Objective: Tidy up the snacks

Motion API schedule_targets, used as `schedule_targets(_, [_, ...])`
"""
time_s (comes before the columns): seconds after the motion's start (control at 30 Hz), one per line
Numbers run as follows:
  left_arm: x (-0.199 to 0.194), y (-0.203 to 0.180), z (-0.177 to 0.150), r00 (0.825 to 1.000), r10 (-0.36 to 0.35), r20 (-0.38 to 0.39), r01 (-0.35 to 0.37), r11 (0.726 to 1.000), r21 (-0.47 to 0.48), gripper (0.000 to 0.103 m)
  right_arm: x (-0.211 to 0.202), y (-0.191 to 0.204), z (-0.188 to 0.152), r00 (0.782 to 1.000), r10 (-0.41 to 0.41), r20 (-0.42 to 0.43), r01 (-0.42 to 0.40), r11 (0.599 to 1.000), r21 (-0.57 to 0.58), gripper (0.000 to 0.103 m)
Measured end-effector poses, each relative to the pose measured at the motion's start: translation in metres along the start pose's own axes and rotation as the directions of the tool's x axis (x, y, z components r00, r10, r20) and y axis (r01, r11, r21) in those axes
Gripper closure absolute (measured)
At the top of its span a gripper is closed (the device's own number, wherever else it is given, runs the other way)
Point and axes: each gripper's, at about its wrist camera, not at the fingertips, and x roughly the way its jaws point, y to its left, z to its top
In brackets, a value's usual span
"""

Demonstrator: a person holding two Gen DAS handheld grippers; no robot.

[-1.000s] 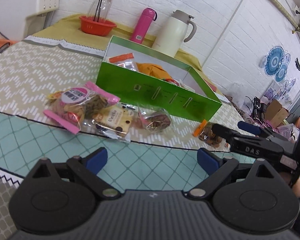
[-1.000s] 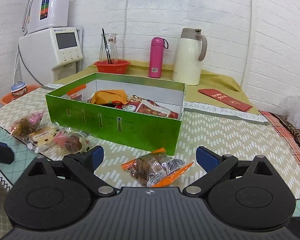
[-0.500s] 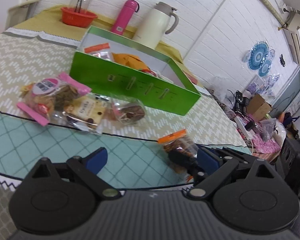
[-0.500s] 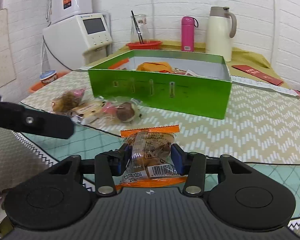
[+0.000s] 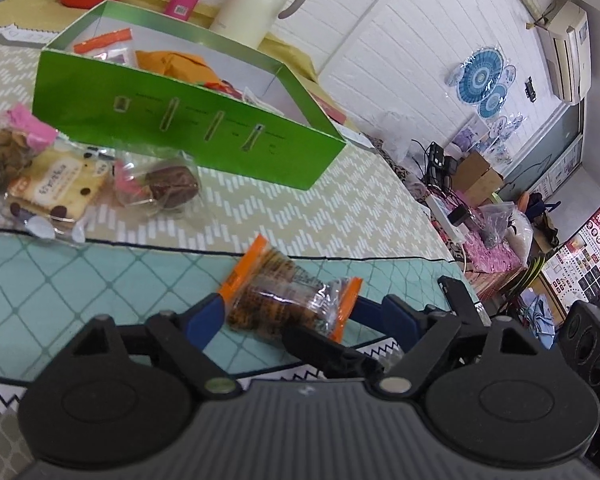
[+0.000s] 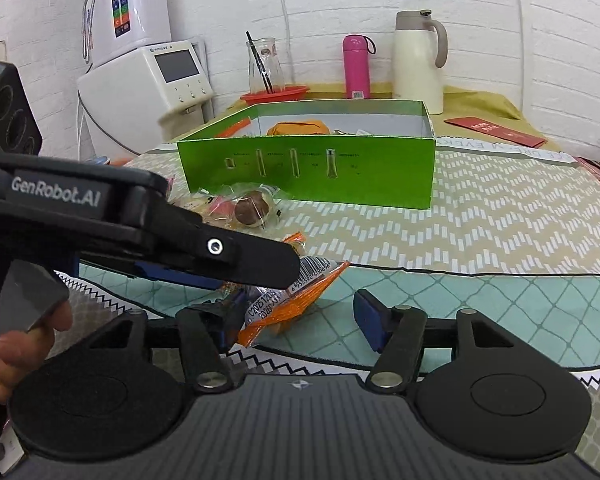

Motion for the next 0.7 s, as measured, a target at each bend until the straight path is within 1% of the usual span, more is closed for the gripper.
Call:
schedule_targets(0.07, [-0.001, 0.003, 0.001, 1.0, 0.002, 0.004, -0.002, 1.0, -0.009, 0.03, 0.001, 0.0, 0.001, 1.0, 0.004, 0.005, -0.004, 1.0, 0.001, 0.005])
schedule_targets(0.17, [-0.002, 0.008, 0.003, 1.0, 0.004, 0.006, -0.004, 0.999, -0.032, 0.03, 0.003, 0.002, 0.001, 1.0, 0.01, 0.008, -0.01, 1.0, -0.011, 0.005])
schedule_targets(0.23, [-0.001, 0.012, 0.005, 1.0, 0.002, 0.012, -0.001, 0.999, -0.055, 0.022, 0.004, 0.004, 0.001, 1.0, 0.01, 0.009, -0.01, 1.0, -0.016, 0.005])
schedule_targets(0.27, [-0.001, 0.013, 0.006, 1.0, 0.004, 0.018, -0.003, 0.998, -0.067, 0.021, 0.004, 0.004, 0.002, 1.0, 0.013, 0.01, -0.013, 1.0, -0.016, 0.005])
schedule_targets(0.4, [0.006, 0.014, 0.01, 1.0, 0.006, 0.004, -0.006, 0.999, -0.045, 0.021, 0.004, 0.005, 0.004, 0.999, 0.026, 0.021, -0.026, 1.0, -0.018, 0.006])
schedule_targets(0.43, [0.009, 0.015, 0.01, 1.0, -0.006, -0.001, 0.005, 0.999, -0.041, 0.022, 0.006, 0.005, 0.005, 0.999, 0.026, 0.022, -0.025, 1.0, -0.016, 0.012])
schedule_targets(0.47, [0.01, 0.013, 0.01, 1.0, -0.002, 0.0, 0.002, 1.0, -0.021, 0.029, 0.007, 0.004, 0.005, 1.0, 0.02, 0.024, -0.02, 1.0, -0.017, 0.017])
schedule_targets(0.5, [0.011, 0.011, 0.01, 1.0, 0.018, 0.0, -0.018, 1.0, 0.01, 0.041, 0.009, 0.005, 0.005, 1.0, 0.007, 0.027, -0.006, 1.0, -0.023, 0.023])
schedule_targets(0.53, [0.012, 0.009, 0.01, 1.0, 0.02, 0.0, -0.02, 0.999, 0.042, 0.042, 0.01, 0.004, 0.005, 0.999, 0.005, 0.032, -0.005, 1.0, -0.027, 0.027])
schedule_targets(0.7, [0.01, 0.005, 0.008, 0.999, 0.031, 0.009, -0.032, 0.997, 0.07, 0.047, 0.009, 0.002, 0.004, 0.999, 0.011, 0.037, -0.01, 1.0, -0.017, 0.032])
